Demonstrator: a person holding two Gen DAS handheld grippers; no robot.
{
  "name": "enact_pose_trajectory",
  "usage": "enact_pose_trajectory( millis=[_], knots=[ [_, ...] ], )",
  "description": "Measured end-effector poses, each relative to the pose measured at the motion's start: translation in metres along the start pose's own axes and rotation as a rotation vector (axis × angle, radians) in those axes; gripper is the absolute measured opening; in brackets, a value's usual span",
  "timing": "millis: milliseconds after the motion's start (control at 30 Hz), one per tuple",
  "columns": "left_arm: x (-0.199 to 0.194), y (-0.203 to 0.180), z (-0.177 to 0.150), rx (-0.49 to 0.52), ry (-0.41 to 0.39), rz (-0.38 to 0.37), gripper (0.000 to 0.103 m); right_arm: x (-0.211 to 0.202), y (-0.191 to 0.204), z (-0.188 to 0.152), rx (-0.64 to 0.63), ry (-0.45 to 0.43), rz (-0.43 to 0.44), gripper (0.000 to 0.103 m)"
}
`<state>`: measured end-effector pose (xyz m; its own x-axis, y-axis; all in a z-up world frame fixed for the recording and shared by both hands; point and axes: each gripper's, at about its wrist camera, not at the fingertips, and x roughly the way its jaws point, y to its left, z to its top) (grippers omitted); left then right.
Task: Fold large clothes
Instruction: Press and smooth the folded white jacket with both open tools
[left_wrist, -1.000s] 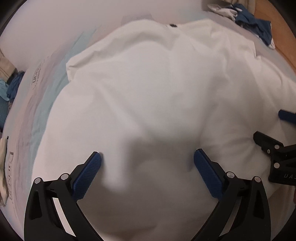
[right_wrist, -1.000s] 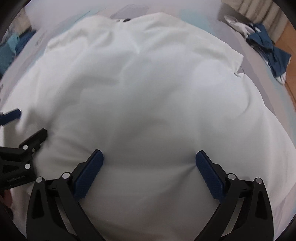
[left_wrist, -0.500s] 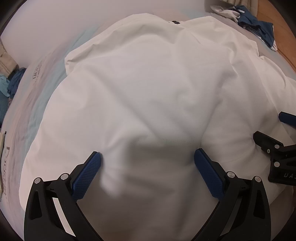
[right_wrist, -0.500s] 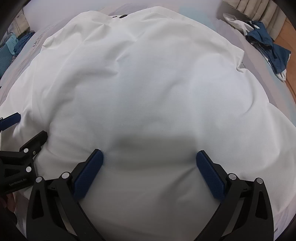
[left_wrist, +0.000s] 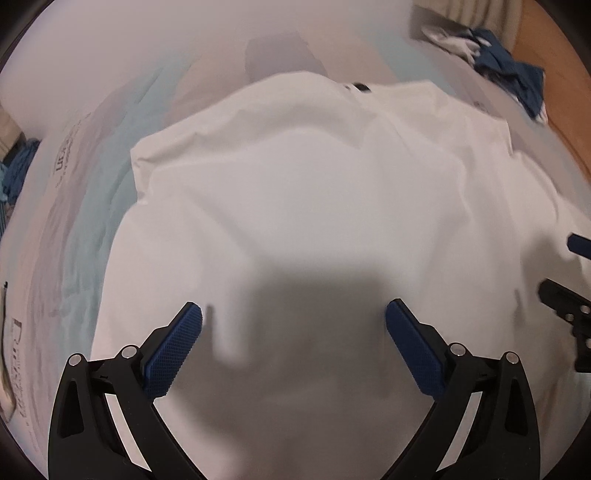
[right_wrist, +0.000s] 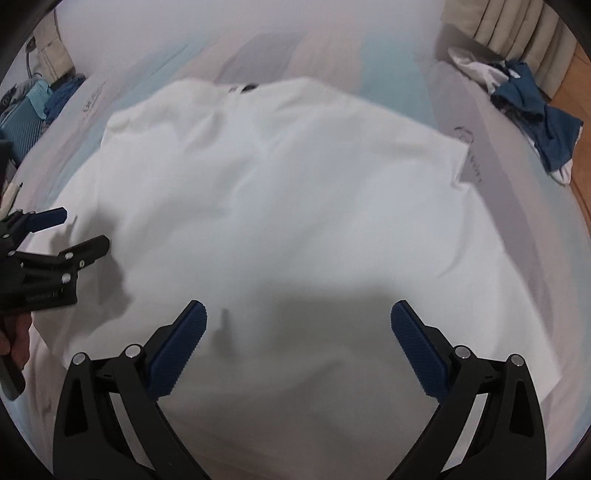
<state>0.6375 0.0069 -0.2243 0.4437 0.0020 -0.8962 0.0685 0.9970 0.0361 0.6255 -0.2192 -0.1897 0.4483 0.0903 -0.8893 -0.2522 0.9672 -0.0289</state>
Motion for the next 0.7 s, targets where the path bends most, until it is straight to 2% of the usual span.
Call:
enact_pose_trajectory(
  millis=[33,133,300,400,500,600,700],
  knots=[
    [-0.001,0.001,0.002,-0.015,0.003,-0.005,0.097,-0.006,0.003,-0.002,-0.004,0.002,-0.01,0.096],
    [0.001,0.016,0.011,-0.061,0.023,-0.021,0.097,-0.003,-0.022,0.012,-0.01,0.019,-0.05,0.096],
    [0.006,0.013,0.022,-0.037,0.018,-0.031,0.097,0.005,-0.046,0.025,0.023,0.038,-0.046,0.096],
    [0.012,0.003,0.033,-0.025,0.027,-0.044,0.097,0.006,-0.034,0.034,0.014,0.027,-0.01,0.096],
    [0.017,0.011,0.04,-0.021,0.021,-0.034,0.097,0.018,-0.008,0.045,-0.023,0.034,0.038,0.096],
    [0.021,0.04,0.043,-0.043,0.027,-0.017,0.097,0.033,0.015,0.052,-0.033,0.042,0.053,0.096],
    [0.023,0.085,0.039,-0.043,0.036,0.027,0.097,0.05,0.033,0.055,-0.01,0.059,0.045,0.096]
  ],
)
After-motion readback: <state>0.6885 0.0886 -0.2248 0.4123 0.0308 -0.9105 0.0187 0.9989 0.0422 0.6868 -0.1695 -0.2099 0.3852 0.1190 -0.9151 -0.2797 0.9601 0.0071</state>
